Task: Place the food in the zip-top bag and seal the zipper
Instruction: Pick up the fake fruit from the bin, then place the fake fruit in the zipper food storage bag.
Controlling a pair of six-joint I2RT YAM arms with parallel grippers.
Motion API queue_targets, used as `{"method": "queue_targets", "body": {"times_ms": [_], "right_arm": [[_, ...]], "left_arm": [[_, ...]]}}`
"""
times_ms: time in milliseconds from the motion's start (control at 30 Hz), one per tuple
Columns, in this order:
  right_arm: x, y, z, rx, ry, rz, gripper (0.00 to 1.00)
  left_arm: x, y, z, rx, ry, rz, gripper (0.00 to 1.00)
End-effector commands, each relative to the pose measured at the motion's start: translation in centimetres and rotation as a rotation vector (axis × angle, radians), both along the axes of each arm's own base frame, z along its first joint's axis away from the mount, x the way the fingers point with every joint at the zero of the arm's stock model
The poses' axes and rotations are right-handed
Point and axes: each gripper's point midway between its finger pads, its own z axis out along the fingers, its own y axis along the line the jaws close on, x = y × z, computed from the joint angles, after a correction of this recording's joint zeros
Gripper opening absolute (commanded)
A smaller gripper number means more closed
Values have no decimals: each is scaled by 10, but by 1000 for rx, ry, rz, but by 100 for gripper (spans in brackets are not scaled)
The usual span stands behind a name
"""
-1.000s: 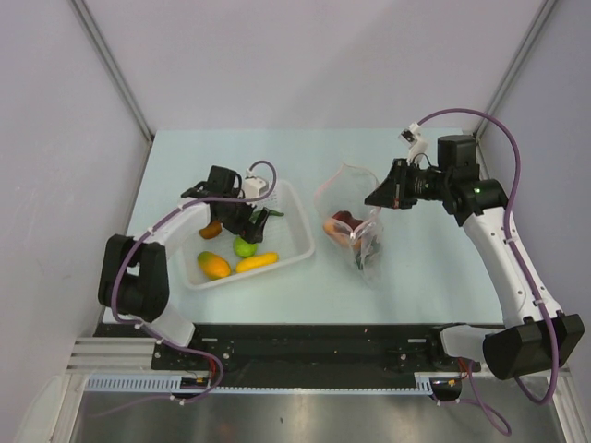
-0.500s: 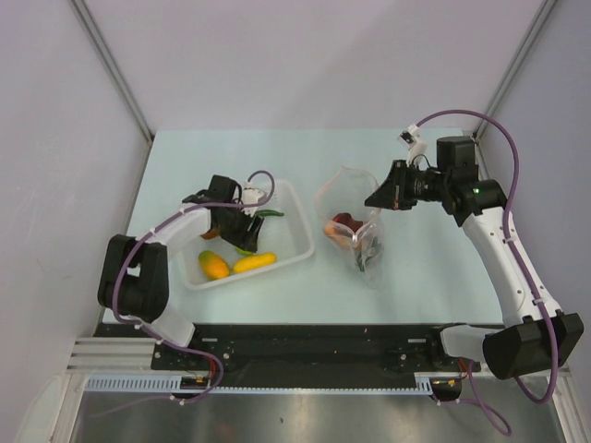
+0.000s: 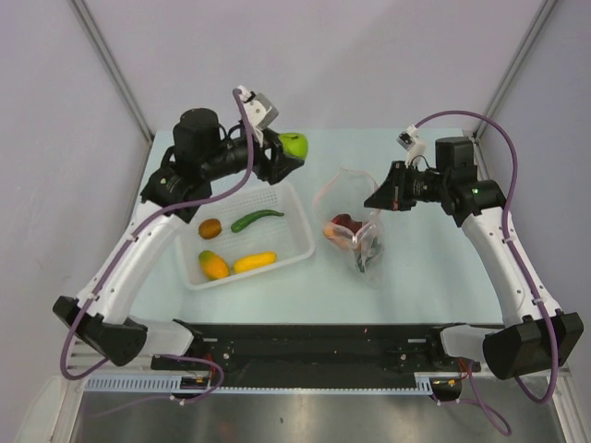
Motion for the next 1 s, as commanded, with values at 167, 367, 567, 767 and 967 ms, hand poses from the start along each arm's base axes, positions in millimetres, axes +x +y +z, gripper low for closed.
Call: {"method": "queue_targets", "body": {"times_ms": [167, 367, 567, 767, 967], "right_arm": [[1, 2, 10, 6, -47, 10, 0], [-3, 2, 9, 12, -39, 18, 0], [-4, 4, 12, 19, -45, 31, 0], [-3, 4, 11, 14, -40, 34, 0], [0, 3, 9, 16, -42, 24, 0]], "left_arm": [[-67, -99, -15, 23, 20, -279, 56], [-59, -127, -56, 127, 136, -295, 76], [-56, -118, -34, 111, 98, -247, 100], [-57, -56, 13, -14, -27, -116, 100], [-63, 15, -40, 74, 87, -144, 100]]}}
